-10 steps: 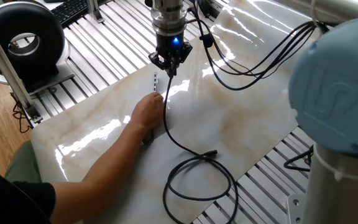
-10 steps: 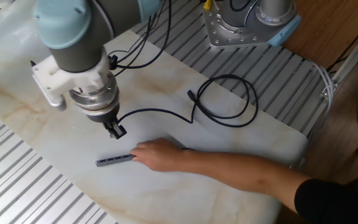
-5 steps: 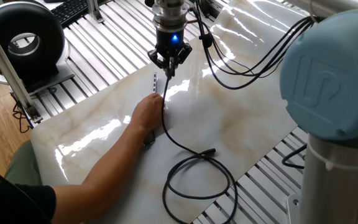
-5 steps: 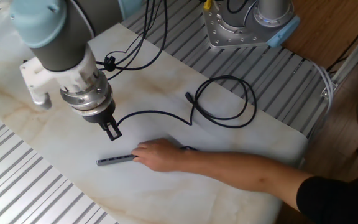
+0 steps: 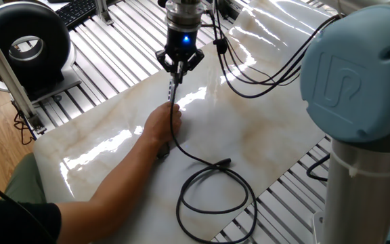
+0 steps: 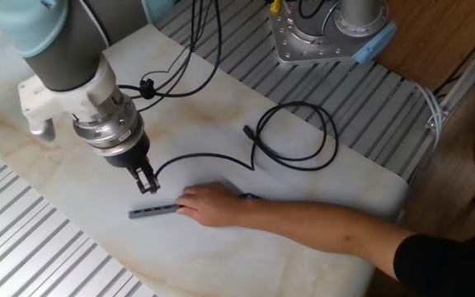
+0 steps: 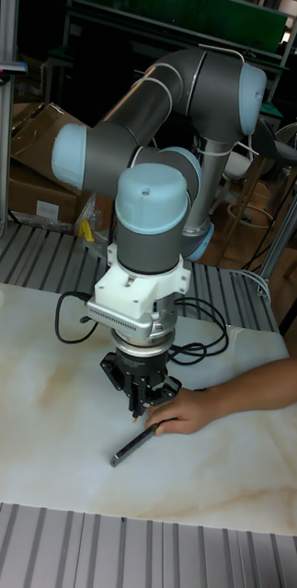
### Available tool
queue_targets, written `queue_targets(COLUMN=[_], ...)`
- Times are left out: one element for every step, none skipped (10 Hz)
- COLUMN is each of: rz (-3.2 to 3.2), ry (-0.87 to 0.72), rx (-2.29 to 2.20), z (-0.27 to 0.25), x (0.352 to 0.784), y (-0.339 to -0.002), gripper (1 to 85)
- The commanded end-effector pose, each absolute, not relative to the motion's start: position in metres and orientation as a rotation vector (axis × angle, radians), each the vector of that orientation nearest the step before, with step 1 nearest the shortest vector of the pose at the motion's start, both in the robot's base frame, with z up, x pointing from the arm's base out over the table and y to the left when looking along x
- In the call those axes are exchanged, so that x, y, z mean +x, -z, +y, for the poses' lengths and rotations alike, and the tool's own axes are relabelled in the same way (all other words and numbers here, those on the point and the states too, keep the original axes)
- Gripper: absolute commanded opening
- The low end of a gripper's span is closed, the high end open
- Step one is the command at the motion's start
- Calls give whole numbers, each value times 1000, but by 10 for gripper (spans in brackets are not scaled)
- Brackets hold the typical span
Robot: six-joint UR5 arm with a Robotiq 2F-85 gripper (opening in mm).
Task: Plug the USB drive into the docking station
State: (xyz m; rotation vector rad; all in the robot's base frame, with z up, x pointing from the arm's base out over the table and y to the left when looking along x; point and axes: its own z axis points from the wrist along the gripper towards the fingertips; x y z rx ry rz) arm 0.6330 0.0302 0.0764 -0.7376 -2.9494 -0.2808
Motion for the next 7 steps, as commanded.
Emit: queue_targets(rz=[-2923,-2920,-2915,-2911,-2908,-2906,-2907], ry=[348,365,382,366,341,335,338], rx=[-811,-810,-808,-806,-803,-802,-803], z=[41,45,48,47,45,44,44], x=[640,641,642,641,638,637,636], y=[-79,-79,-77,-71,-67,-63,-62], gripper=[13,13,13,13,13,13,13])
